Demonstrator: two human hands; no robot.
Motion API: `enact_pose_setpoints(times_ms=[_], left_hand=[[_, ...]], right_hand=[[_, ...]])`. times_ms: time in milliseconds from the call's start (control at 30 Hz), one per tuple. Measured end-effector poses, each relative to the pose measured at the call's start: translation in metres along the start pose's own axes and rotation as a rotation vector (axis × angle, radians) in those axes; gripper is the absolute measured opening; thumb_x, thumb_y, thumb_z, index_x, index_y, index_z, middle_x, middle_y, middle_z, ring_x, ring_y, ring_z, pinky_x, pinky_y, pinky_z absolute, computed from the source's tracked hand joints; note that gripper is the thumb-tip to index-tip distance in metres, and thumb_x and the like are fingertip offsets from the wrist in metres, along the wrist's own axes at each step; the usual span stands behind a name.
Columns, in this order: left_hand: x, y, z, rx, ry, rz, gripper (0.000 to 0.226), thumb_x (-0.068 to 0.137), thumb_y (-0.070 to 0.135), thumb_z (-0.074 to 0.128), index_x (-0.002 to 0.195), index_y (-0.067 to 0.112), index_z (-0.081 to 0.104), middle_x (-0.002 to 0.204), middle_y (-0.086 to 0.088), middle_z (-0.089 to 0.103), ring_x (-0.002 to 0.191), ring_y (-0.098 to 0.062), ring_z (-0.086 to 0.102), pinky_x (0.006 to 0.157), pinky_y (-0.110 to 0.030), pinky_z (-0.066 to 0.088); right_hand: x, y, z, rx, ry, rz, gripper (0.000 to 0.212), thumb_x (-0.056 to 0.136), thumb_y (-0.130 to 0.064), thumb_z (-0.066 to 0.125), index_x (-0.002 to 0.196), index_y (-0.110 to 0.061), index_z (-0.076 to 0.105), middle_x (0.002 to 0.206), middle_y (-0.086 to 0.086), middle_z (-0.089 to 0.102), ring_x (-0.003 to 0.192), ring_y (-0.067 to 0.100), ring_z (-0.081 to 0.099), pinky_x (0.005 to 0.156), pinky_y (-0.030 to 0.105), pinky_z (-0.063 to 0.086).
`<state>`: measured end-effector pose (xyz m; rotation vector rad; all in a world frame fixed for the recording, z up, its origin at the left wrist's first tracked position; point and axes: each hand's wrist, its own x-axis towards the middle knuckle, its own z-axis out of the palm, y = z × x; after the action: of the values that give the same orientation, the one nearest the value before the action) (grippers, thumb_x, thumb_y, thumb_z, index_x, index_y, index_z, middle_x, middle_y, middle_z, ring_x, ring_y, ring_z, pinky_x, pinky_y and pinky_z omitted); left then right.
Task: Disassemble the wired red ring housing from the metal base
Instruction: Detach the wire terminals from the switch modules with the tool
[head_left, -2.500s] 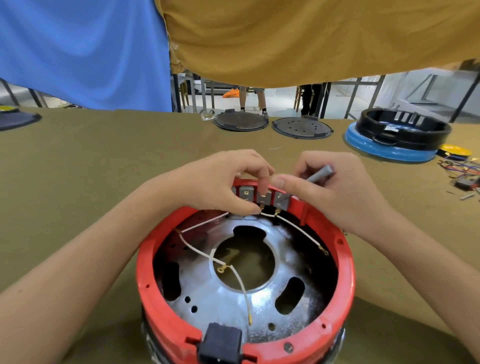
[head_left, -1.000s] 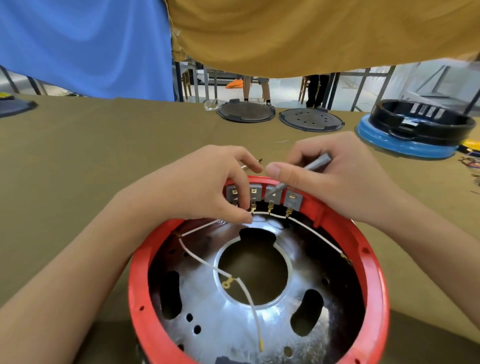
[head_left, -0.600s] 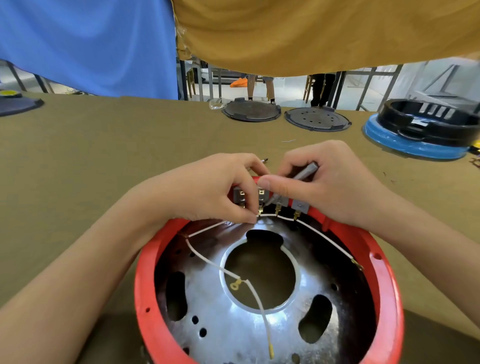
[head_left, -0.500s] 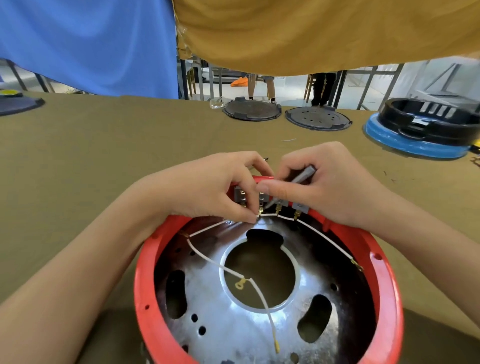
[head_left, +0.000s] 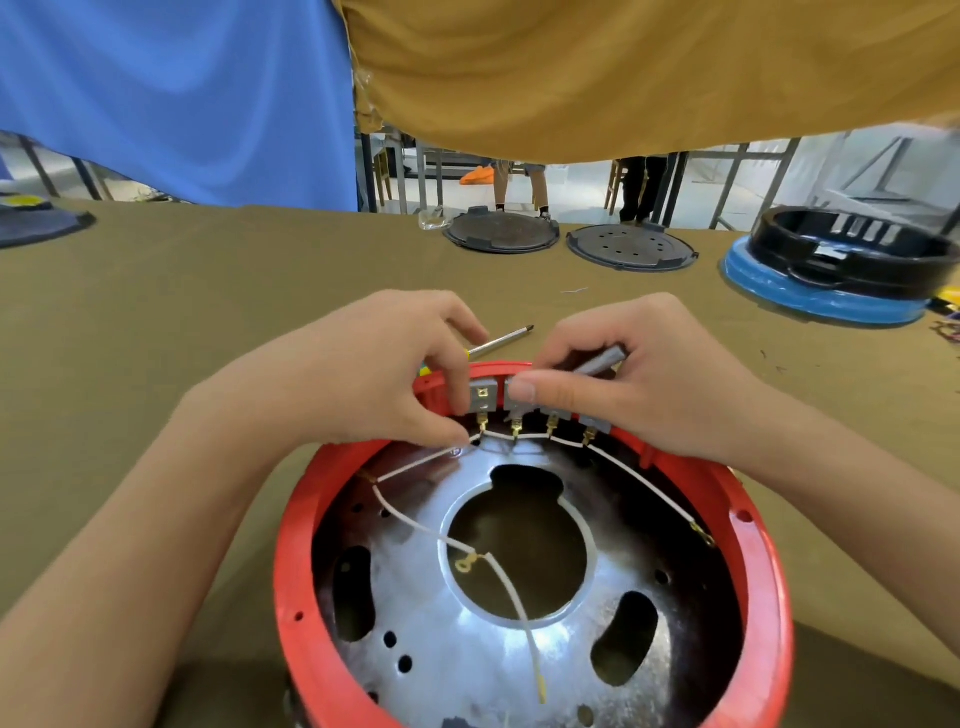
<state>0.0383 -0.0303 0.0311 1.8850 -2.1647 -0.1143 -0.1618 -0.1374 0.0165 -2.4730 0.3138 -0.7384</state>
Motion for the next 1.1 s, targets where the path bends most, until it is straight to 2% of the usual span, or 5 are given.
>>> enact_pose_setpoints(times_ms=[267, 500, 733, 900, 1100], left_hand=[[0.004, 0.005, 0.014, -0.023, -0.066, 0.006, 0.010, 0.077, 0.039, 0.076, 0.068, 0.037, 0.073, 0.135, 0.022, 0.045, 0.092, 0.012, 0.046, 0.089, -0.021, 0.038], [0.004, 0.004, 0.017, -0.231, -0.033, -0.064, 0.011, 0.071, 0.028, 0.082, 0.064, 0.033, 0.076, 0.117, 0.024, 0.050, 0.100, 0.009, 0.053, 0.087, -0.017, 0.041], [0.004, 0.002, 0.016, -0.160, 0.007, -0.089, 0.013, 0.065, 0.042, 0.084, 0.060, 0.034, 0.075, 0.110, 0.024, 0.056, 0.099, 0.018, 0.049, 0.086, -0.019, 0.044], [0.002, -0.002, 0.014, -0.100, -0.028, -0.077, 0.013, 0.064, 0.048, 0.083, 0.066, 0.037, 0.075, 0.111, 0.025, 0.057, 0.096, 0.026, 0.044, 0.084, -0.012, 0.040], [0.004, 0.000, 0.016, -0.132, -0.016, -0.051, 0.007, 0.070, 0.037, 0.082, 0.067, 0.034, 0.077, 0.105, 0.023, 0.059, 0.094, 0.017, 0.051, 0.090, -0.026, 0.045]], right_hand=[[0.010, 0.001, -0.001, -0.108, -0.115, -0.014, 0.022, 0.078, -0.042, 0.077, 0.086, -0.021, 0.078, 0.076, -0.010, 0.070, 0.074, 0.010, 0.065, 0.066, 0.028, 0.049], [0.023, 0.001, 0.006, -0.066, -0.114, 0.084, 0.046, 0.077, -0.065, 0.060, 0.068, -0.021, 0.066, 0.063, 0.005, 0.061, 0.064, 0.027, 0.056, 0.061, 0.045, 0.046], [0.017, 0.004, 0.003, -0.009, 0.005, 0.008, 0.049, 0.080, -0.061, 0.063, 0.071, -0.014, 0.072, 0.062, 0.007, 0.062, 0.056, 0.023, 0.053, 0.053, 0.039, 0.043], [0.015, 0.002, 0.002, -0.094, -0.034, -0.010, 0.036, 0.073, -0.055, 0.071, 0.080, -0.021, 0.078, 0.072, -0.004, 0.070, 0.067, 0.014, 0.063, 0.064, 0.040, 0.050], [0.020, 0.006, -0.004, -0.133, -0.106, 0.057, 0.038, 0.073, -0.061, 0.066, 0.078, -0.025, 0.075, 0.069, -0.004, 0.068, 0.067, 0.016, 0.062, 0.064, 0.040, 0.049]])
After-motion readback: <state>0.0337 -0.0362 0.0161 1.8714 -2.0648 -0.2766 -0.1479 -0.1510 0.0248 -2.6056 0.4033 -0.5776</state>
